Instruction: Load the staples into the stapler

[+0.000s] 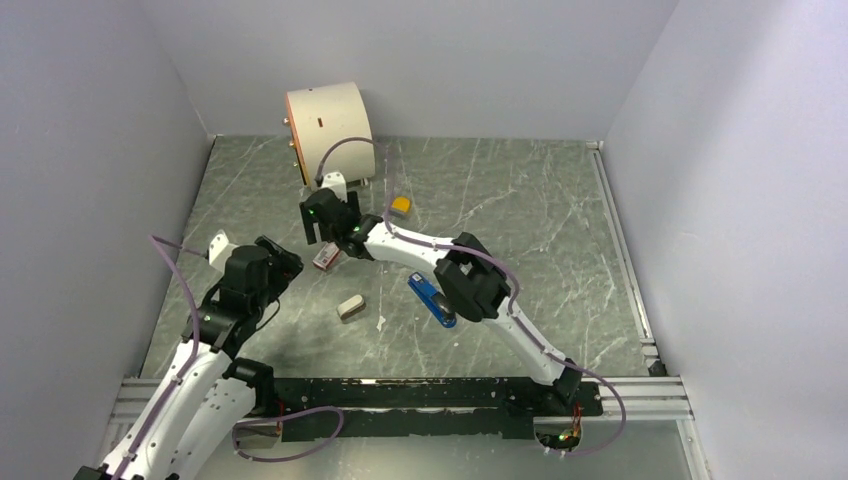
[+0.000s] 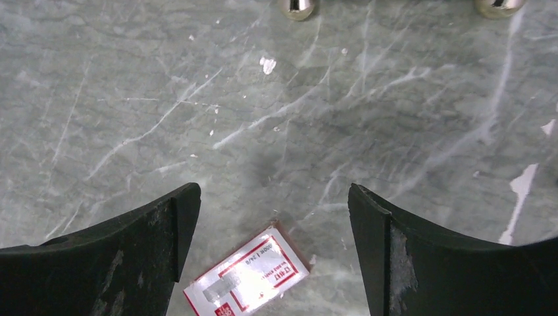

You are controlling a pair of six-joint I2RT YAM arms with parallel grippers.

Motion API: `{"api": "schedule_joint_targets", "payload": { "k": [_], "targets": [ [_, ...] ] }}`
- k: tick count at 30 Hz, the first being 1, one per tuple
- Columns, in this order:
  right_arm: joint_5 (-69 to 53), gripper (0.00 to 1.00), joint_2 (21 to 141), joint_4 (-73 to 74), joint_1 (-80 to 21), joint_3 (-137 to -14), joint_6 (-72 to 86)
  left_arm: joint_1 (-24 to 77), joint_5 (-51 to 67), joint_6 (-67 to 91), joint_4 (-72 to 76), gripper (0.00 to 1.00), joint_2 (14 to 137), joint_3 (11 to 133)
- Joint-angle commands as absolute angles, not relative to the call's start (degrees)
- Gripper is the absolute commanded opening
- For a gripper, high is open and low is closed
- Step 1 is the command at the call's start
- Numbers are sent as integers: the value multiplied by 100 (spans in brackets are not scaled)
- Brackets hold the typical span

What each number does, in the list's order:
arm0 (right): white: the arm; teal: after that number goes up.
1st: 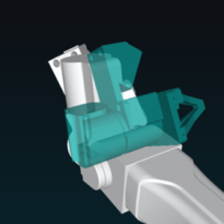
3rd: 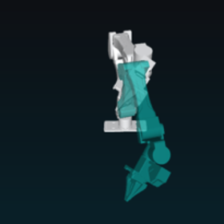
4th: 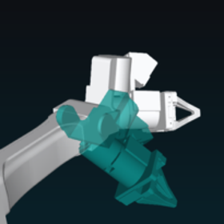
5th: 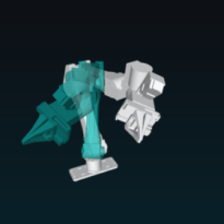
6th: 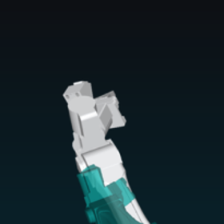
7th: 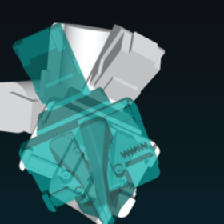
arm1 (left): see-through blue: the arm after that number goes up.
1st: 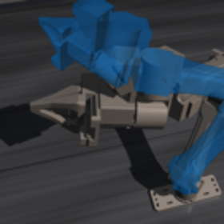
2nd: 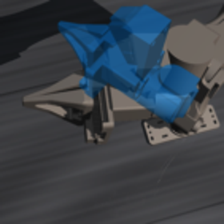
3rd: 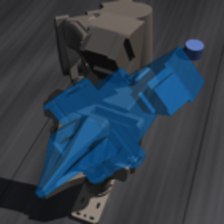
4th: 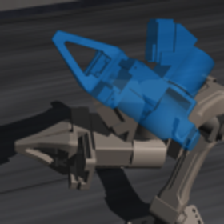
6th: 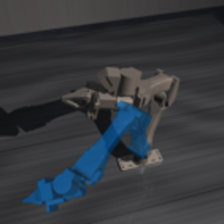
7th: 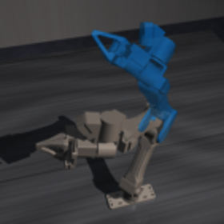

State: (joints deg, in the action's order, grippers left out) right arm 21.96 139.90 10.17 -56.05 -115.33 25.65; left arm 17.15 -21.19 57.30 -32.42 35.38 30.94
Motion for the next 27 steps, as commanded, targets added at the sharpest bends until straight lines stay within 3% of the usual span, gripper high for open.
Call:
{"api": "schedule_joint_targets", "payload": {
  "k": [1,7,14,27],
  "targets": [
    [2688,85,14344,1400,-5749,-12035,2453,1749,-2259,5728,-3357,92,3480,3050],
    [2993,79,14504,1654,-5810,-12132,2308,1747,-2089,5575,-3204,91,3587,2997],
    [3032,71,14580,2091,-5812,-12152,2196,1749,-1757,5532,-2914,83,3758,2821],
    [2605,53,13780,2831,-5574,-11201,2607,1749,-1079,5483,-2090,72,4243,2435]
  ]
}}
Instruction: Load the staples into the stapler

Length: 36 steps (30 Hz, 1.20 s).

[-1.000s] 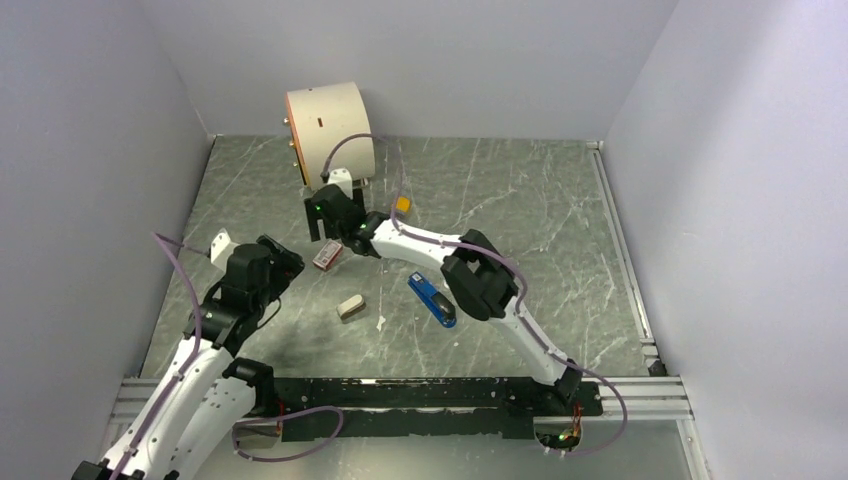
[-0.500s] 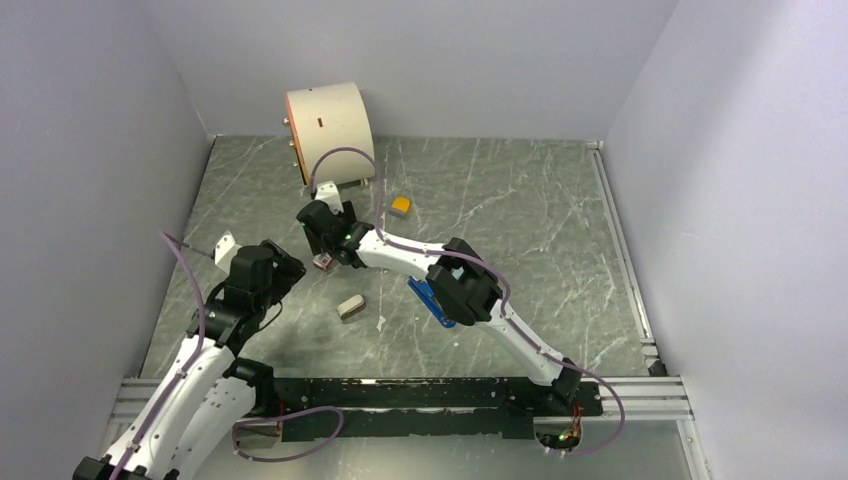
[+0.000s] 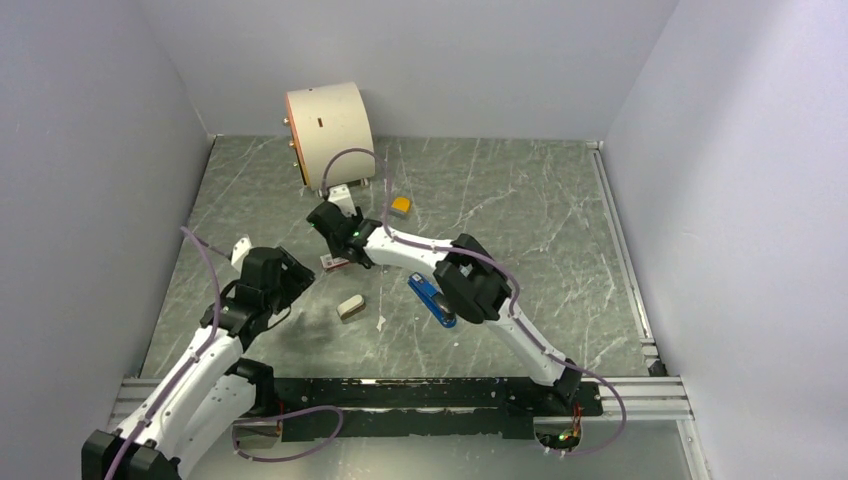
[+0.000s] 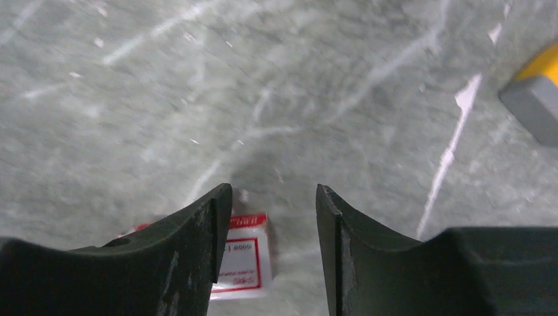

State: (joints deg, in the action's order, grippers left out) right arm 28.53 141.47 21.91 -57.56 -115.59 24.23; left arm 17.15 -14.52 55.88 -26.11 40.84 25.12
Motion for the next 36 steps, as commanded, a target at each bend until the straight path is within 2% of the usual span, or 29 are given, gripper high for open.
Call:
{"api": "schedule_joint_targets", "payload": {
  "k": [1,5,9,11,15,18,20,26,31,36],
  "targets": [
    [2410,53,13661,2830,-5527,-11064,2617,1749,-1016,5466,-2023,69,4327,2427],
    [1233,50,12943,2002,-5179,-10042,1966,1741,-824,5401,-1833,61,4611,2434],
    [-406,65,12422,842,-4582,-9360,1383,1719,-708,5269,-1643,61,4964,2515],
    [-970,68,12215,380,-4515,-9111,831,1643,-651,5144,-1600,62,5170,2627],
    [-1848,71,12121,190,-4607,-8960,-476,1248,-140,4708,-1360,62,5672,2916],
    [-2265,73,12224,133,-4668,-8891,-1221,934,320,4665,-1365,58,6322,3179],
    [-2588,73,12351,149,-4707,-8910,-1629,797,715,4629,-1166,51,6707,3263],
    [-2737,73,12708,163,-4886,-9152,-2386,651,874,4295,-950,42,7458,3600],
    [-2642,73,12945,466,-4950,-9413,-2823,382,1060,4068,-859,40,7674,3634],
    [-2502,71,13080,559,-4964,-9466,-3051,135,1371,4017,-791,42,7901,3731]
  ]
}}
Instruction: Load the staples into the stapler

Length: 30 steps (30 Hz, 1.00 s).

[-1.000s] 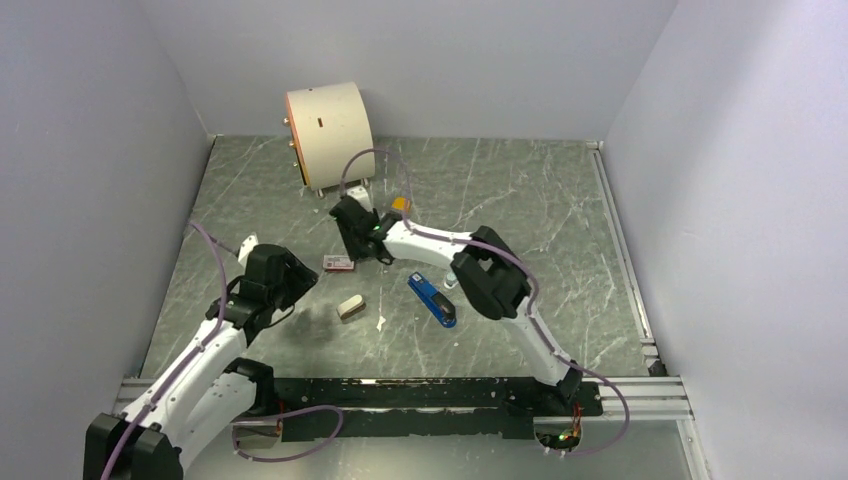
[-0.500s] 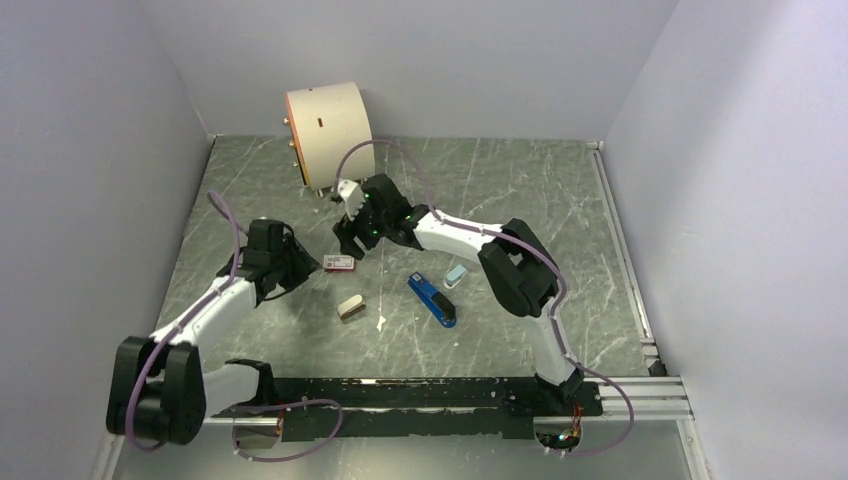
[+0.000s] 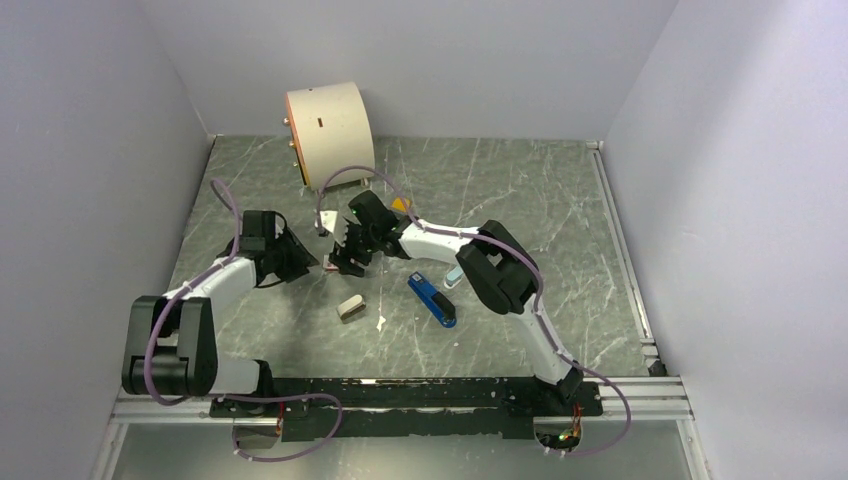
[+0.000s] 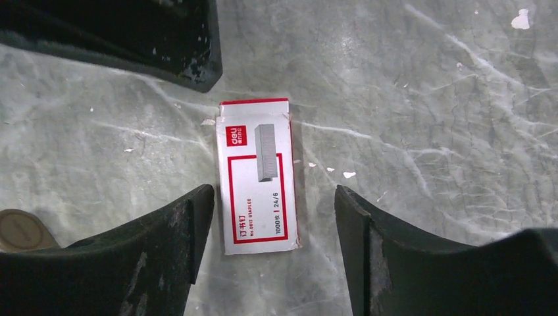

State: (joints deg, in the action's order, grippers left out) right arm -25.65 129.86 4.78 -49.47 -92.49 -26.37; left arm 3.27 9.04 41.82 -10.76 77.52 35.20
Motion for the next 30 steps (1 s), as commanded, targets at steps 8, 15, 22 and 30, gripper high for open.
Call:
{"api": "schedule_joint_targets", "payload": {
  "k": [8,15,22,30],
  "targets": [
    [-2744,52,13218,1062,-4969,-9559,-3639,92,1997,4391,300,40,8177,3314],
    [-2892,49,13345,1415,-4949,-9726,-3959,89,2081,4456,980,40,8443,3161],
    [-3043,48,13374,1402,-4939,-9757,-3966,89,2175,4340,1248,40,8553,3103],
    [-3123,46,13445,1301,-4948,-9890,-3894,105,2563,4341,1353,31,8685,2998]
  ]
}}
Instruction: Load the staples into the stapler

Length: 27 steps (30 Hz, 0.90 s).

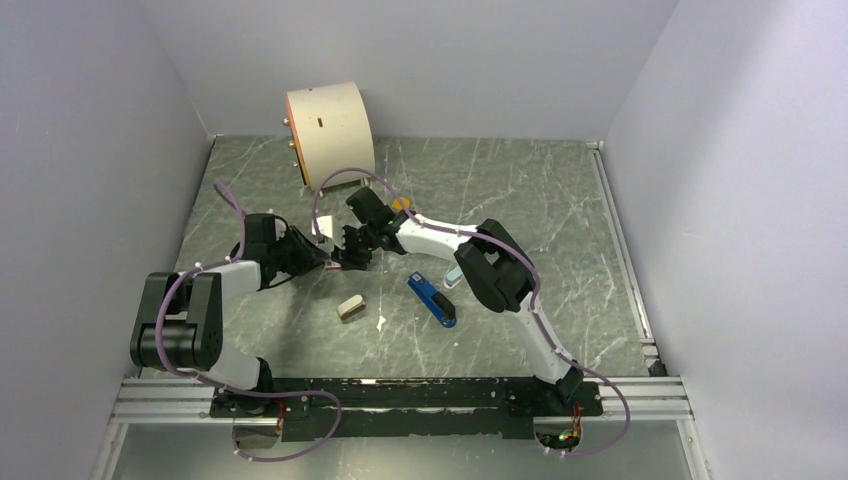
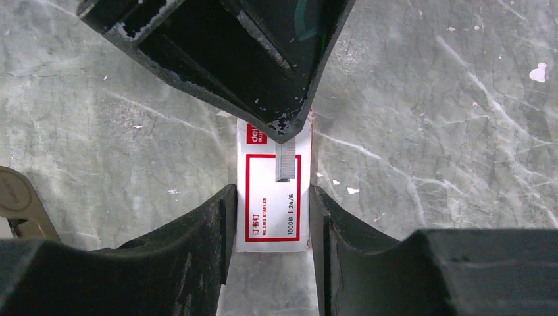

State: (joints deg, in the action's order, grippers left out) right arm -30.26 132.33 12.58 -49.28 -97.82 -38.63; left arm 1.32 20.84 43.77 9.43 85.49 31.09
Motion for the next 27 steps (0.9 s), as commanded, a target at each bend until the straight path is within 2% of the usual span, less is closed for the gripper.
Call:
{"api": "schedule_joint_targets", "payload": {
  "k": [1,18,27],
  "targets": [
    [-3133,45,13447,1237,-4946,-9876,-3867,113,2622,4342,1361,31,8728,2997],
    [-3326,40,13420,566,-4966,-9640,-3683,130,3610,4533,1816,26,9040,2982],
    [-3527,41,13525,355,-4966,-9721,-3486,128,4033,4766,2155,24,9346,2949]
  ]
}}
